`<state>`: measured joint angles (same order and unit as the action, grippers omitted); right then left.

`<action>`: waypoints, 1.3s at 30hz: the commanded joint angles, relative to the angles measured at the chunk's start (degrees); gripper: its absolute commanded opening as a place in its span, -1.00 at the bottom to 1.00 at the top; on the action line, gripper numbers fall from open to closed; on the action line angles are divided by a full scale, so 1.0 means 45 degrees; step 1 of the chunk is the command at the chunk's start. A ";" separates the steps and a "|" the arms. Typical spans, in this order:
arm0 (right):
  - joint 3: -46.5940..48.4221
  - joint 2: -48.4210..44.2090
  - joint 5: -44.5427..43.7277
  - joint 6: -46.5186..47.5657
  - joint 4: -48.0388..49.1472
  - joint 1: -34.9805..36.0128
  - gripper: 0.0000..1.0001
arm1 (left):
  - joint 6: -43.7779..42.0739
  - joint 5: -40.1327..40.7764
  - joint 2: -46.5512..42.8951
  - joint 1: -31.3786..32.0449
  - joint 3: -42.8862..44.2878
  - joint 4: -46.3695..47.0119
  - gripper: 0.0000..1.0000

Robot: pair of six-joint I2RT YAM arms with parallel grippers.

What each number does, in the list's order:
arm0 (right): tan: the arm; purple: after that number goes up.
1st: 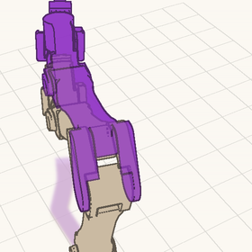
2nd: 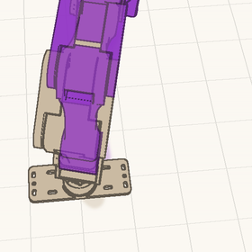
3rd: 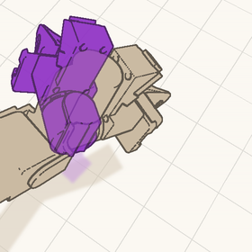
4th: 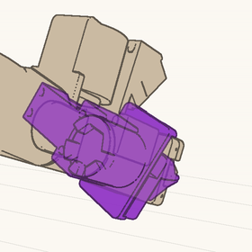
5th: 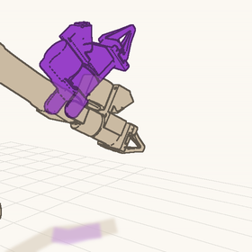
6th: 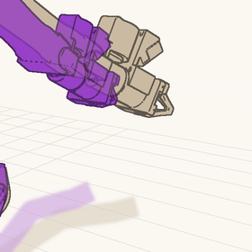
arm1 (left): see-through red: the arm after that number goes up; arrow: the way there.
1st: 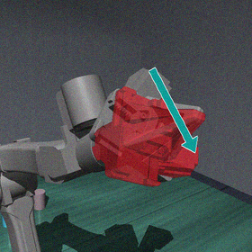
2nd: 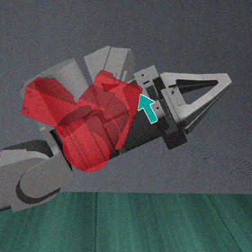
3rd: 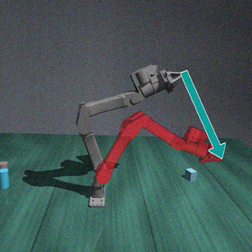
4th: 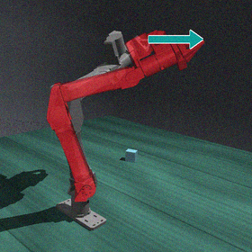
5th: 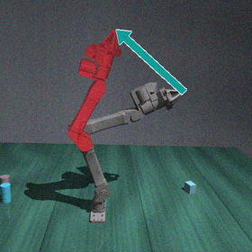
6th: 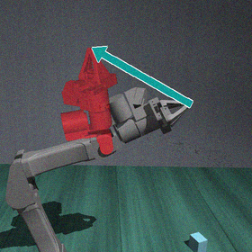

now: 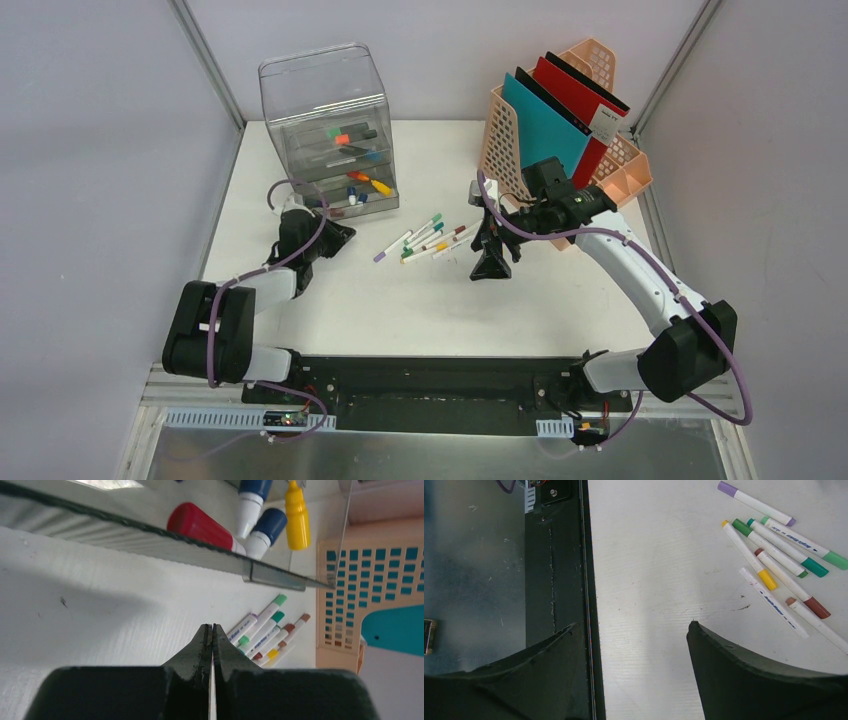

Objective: Organize the desk
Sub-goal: Close the drawer in the storage box.

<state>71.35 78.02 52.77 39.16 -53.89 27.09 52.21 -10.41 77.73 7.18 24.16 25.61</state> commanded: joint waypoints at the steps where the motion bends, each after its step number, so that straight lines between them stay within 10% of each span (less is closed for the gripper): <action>1: 0.0298 -0.0052 0.0206 0.0398 0.0077 -0.0024 0.60 | 0.1850 0.1428 0.0461 0.0104 0.0966 -0.0521 -1.00; 27: 0.0323 -0.0129 0.0204 0.0473 0.0003 -0.0024 0.60 | 0.2364 0.2253 0.1982 0.0001 0.2701 -0.0260 -1.00; 39: 0.0334 -0.0244 0.0071 0.0494 0.0003 -0.0015 0.60 | 0.2843 0.0916 0.5527 -0.0716 0.4735 0.3919 -0.76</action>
<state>71.35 78.02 52.75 39.59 -54.19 27.09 64.05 -3.92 99.77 4.73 41.71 33.28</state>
